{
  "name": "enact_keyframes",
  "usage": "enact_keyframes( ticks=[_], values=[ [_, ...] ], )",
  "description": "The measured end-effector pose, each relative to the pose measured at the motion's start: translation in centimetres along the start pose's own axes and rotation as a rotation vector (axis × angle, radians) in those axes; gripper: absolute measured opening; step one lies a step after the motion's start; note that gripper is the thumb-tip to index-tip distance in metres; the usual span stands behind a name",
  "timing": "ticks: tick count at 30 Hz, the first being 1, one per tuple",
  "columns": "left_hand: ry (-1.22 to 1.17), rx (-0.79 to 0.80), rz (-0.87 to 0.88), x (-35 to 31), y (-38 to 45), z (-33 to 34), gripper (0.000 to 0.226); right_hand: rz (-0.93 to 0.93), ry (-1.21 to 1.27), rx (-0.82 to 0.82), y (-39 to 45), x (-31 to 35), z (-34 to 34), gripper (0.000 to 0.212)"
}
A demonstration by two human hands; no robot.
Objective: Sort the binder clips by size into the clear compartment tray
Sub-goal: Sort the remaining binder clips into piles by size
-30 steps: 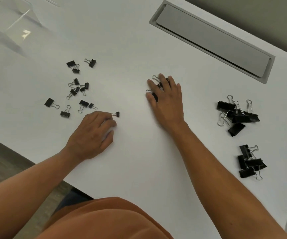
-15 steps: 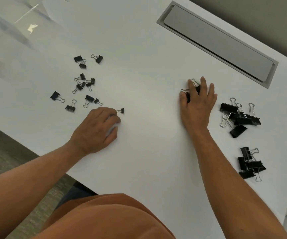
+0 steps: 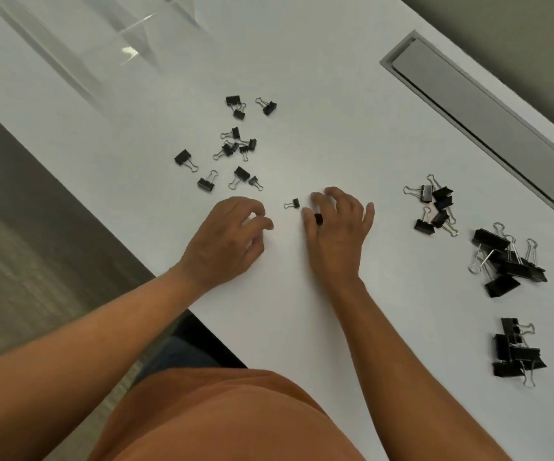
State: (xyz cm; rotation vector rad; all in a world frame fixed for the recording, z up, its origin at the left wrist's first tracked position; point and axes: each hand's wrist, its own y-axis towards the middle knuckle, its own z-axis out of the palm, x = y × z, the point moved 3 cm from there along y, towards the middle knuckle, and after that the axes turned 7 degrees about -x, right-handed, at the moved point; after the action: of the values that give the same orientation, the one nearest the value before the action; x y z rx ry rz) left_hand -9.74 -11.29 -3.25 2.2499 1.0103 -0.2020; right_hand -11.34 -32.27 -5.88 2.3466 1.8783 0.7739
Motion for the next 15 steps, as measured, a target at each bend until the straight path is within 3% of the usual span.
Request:
enact_keyframes(
  ticks=[5,8,12,15],
  values=[
    [0.157,-0.115,-0.225,2.6,-3.9,-4.0,0.018,-0.093,-0.009,-0.055,0.4,-2.2,-0.8,0.023],
    [0.267,-0.163,-0.443,6.3,-4.2,-6.3,0.027,-0.058,0.023,-0.072,1.4,-4.3,-2.0,0.021],
    [0.292,-0.177,-0.667,13.3,-2.2,-7.0,0.042,0.012,-0.071,-0.058,3.2,-7.8,-3.5,0.053],
    [0.29,-0.165,-0.878,17.6,-0.9,-6.0,0.047,0.146,-0.025,-0.076,4.0,-11.0,-4.8,0.053]
  ],
)
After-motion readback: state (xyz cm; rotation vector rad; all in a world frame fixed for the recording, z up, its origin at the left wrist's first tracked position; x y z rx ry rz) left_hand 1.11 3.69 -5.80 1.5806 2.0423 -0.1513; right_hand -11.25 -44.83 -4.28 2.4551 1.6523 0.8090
